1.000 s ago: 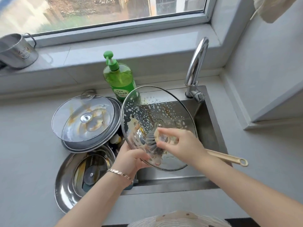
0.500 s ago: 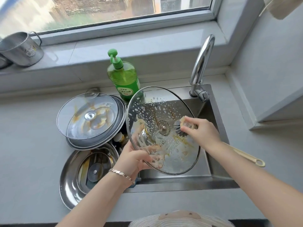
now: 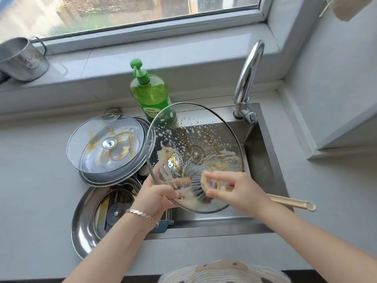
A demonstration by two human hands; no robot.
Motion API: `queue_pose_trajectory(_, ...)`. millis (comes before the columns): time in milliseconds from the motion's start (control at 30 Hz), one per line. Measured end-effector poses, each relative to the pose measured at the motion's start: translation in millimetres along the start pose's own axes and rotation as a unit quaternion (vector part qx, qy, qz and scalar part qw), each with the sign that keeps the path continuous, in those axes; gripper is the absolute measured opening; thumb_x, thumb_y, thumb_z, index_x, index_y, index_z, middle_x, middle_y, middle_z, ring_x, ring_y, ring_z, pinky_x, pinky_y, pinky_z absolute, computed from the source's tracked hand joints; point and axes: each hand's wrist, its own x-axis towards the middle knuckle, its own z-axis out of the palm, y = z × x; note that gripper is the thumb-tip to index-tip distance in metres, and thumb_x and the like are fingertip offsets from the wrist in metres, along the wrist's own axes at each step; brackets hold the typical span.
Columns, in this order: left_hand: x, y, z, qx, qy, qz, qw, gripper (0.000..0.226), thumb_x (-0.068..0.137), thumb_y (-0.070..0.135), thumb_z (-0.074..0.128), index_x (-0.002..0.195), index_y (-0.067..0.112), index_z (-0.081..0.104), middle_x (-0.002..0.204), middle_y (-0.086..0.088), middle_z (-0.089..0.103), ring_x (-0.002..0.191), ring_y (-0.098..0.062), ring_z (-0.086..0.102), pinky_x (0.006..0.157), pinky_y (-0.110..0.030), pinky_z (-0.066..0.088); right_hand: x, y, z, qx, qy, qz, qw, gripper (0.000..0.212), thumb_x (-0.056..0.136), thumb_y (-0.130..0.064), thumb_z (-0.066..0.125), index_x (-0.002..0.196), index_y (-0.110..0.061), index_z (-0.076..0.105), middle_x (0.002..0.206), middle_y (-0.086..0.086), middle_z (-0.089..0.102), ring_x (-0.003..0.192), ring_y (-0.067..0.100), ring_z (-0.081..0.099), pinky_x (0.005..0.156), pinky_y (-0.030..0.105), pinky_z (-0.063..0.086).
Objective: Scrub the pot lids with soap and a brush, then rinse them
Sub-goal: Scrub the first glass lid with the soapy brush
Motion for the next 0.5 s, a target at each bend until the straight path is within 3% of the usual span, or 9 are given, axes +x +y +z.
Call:
queue_pose_trajectory(67, -0.1, -1.3, -0.4, -0.001, 0.015, -0.001, 1.000, 0.091, 0.050, -0.017, 0.044, 0.120, 0.040, 0.053, 0.100, -0.034, 0.064, 0.080, -0.044, 0.066, 0.055, -0.039, 0.058, 12.3, 17.7, -20.1, -0.066, 0.071, 0.097, 0.991, 0.042, 0.078, -0.041, 0.069, 0.119, -0.042, 0.059, 0.124, -0.016, 0.061, 0.067, -0.008, 0.053, 0.070, 0.022, 0.041)
queue_pose_trajectory(133, 2.8, -3.2, 0.9, 0.003, 0.024, -0.002, 1.000, 0.088, 0.050, -0.016, 0.045, 0.115, 0.042, 0.055, 0.096, -0.031, 0.066, 0.075, -0.039, 0.066, 0.055, -0.038, 0.057, 14.1, 21.4, -15.8, -0.071, 0.069, 0.114, 0.988, 0.043, 0.078, -0.044, 0.068, 0.120, -0.042, 0.059, 0.124, -0.015, 0.061, 0.089, -0.005, 0.058, 0.077, 0.026, 0.046)
queue_pose_trajectory(233, 4.2, -3.9, -1.0, 0.007, 0.028, -0.007, 1.000, 0.092, 0.050, -0.017, 0.045, 0.121, 0.041, 0.054, 0.102, -0.032, 0.064, 0.087, -0.046, 0.061, 0.065, -0.049, 0.056, -5.5, 5.0, 7.6, -0.007, -0.036, 0.028, 0.999, 0.042, 0.079, -0.039, 0.069, 0.120, -0.041, 0.059, 0.123, -0.021, 0.057, 0.058, -0.020, 0.047, 0.060, 0.012, 0.034)
queue_pose_trajectory(367, 1.0, -1.2, -2.4, 0.018, 0.034, -0.016, 0.999, 0.099, 0.056, -0.023, 0.044, 0.131, 0.040, 0.047, 0.104, -0.034, 0.063, 0.088, -0.052, 0.062, 0.067, -0.050, 0.055, -4.2, 20.1, -10.6, -0.080, 0.026, 0.093, 0.992, 0.039, 0.079, -0.041, 0.068, 0.116, -0.044, 0.061, 0.121, -0.020, 0.061, 0.051, -0.018, 0.043, 0.055, 0.014, 0.031)
queue_pose_trajectory(433, 3.4, -0.9, -1.3, 0.016, 0.034, -0.019, 0.999, 0.098, 0.062, -0.028, 0.039, 0.135, 0.038, 0.044, 0.106, -0.035, 0.061, 0.083, -0.049, 0.063, 0.059, -0.046, 0.058, -8.4, 16.7, -4.2, -0.061, -0.006, 0.067, 0.996, 0.040, 0.078, -0.040, 0.069, 0.117, -0.043, 0.061, 0.121, -0.021, 0.060, 0.057, -0.021, 0.045, 0.060, 0.015, 0.036)
queue_pose_trajectory(500, 4.2, -1.3, -2.1, 0.014, 0.032, -0.026, 0.999, 0.101, 0.055, -0.023, 0.043, 0.137, 0.036, 0.042, 0.105, -0.035, 0.062, 0.083, -0.049, 0.064, 0.060, -0.051, 0.057, -15.3, 11.6, 0.3, -0.051, -0.058, 0.028, 0.997, 0.041, 0.078, -0.040, 0.069, 0.117, -0.044, 0.060, 0.123, -0.023, 0.058, 0.082, -0.018, 0.052, 0.073, 0.016, 0.043)
